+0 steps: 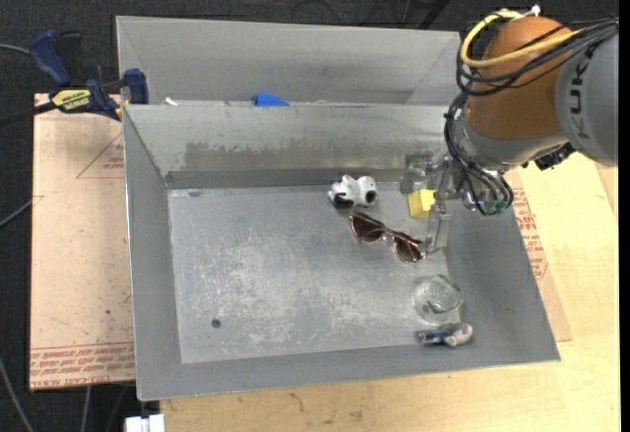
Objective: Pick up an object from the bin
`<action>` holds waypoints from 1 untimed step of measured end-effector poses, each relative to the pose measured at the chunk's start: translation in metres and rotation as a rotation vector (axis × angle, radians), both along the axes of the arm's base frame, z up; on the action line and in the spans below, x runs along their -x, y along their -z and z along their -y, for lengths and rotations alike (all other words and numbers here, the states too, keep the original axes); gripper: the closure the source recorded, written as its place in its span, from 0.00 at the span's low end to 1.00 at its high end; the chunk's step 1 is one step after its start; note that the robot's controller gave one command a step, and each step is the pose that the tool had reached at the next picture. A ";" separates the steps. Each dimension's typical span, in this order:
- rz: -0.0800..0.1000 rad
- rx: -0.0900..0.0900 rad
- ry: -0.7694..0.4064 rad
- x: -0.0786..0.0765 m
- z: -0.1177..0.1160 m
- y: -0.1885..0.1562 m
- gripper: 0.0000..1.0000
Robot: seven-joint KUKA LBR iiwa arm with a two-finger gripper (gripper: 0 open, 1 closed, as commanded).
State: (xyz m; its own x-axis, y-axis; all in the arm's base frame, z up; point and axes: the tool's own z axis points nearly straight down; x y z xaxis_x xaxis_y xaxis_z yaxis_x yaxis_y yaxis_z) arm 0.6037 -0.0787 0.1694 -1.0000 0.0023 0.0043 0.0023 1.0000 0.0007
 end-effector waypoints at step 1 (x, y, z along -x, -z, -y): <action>0.006 0.001 -0.002 -0.001 0.000 -0.005 0.00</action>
Offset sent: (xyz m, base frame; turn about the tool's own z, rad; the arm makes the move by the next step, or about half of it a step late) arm 0.0143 0.0162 -0.0551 0.0857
